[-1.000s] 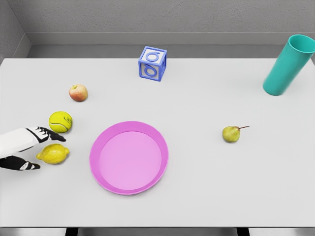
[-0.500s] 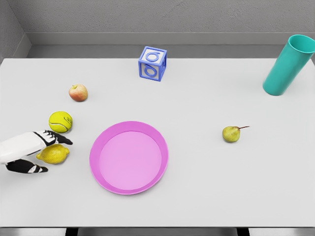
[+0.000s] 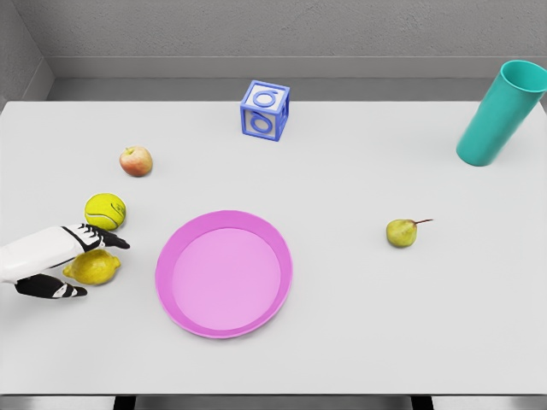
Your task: Put the lemon on the plate with left arm
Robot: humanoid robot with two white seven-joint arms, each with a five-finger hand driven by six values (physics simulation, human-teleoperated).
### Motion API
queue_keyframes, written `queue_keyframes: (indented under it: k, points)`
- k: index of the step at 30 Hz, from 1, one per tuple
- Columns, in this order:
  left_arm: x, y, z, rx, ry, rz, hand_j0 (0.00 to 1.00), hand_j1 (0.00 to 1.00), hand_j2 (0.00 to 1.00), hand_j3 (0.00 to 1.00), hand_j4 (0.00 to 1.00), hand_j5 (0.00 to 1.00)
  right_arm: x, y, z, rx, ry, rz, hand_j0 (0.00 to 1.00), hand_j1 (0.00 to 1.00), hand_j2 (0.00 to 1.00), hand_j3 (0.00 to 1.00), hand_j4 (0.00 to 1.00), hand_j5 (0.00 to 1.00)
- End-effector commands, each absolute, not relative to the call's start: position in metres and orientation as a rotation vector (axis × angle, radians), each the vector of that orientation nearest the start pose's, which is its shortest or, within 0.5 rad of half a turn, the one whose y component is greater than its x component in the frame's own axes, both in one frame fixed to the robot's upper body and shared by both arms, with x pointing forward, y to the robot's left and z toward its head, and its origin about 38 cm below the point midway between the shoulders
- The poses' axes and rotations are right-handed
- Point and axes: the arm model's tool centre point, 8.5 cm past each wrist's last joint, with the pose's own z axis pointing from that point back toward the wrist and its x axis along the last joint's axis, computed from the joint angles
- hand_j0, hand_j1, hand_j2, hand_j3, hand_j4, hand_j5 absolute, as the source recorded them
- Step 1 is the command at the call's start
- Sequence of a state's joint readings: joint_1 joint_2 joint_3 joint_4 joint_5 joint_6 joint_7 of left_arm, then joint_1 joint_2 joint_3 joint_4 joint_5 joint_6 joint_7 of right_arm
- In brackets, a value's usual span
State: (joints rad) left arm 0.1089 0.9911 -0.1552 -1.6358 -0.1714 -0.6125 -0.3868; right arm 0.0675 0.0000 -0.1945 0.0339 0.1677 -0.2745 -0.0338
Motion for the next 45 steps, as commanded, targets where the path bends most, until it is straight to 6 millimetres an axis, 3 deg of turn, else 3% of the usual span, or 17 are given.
queue_keyframes:
  k: [1,4,15,27,41,45]
  points:
    - [0.305,0.390,0.148,0.192,-1.419,-1.695,0.89,0.89,0.89,0.89,0.89,0.89,-0.027,-0.273,-0.258,-0.119,-0.175,-0.024,1.00,1.00,1.00,1.00,1.00,1.00]
    - [0.310,0.385,0.140,0.163,-1.406,-1.707,0.89,0.89,0.89,0.89,0.89,0.89,-0.027,-0.273,-0.258,-0.119,-0.175,-0.022,1.00,1.00,1.00,1.00,1.00,1.00]
    - [0.309,0.383,0.139,0.157,-1.408,-1.706,0.89,0.89,0.89,0.89,0.89,0.89,-0.027,-0.273,-0.258,-0.119,-0.175,-0.024,1.00,1.00,1.00,1.00,1.00,1.00]
    - [0.311,0.395,0.135,0.177,-1.378,-1.684,0.88,0.88,0.88,0.88,0.88,0.88,-0.027,-0.273,-0.258,-0.119,-0.175,-0.024,1.00,1.00,1.00,1.00,1.00,1.00]
    - [0.311,0.401,0.130,0.181,-1.360,-1.670,0.69,0.69,0.69,0.69,0.69,0.69,-0.027,-0.273,-0.258,-0.119,-0.175,-0.024,1.00,1.00,1.00,1.00,1.00,1.00]
    - [0.311,0.401,0.130,0.180,-1.359,-1.669,0.58,0.58,0.58,0.58,0.58,0.58,-0.027,-0.273,-0.258,-0.119,-0.175,-0.024,1.00,1.00,1.00,1.00,1.00,1.00]
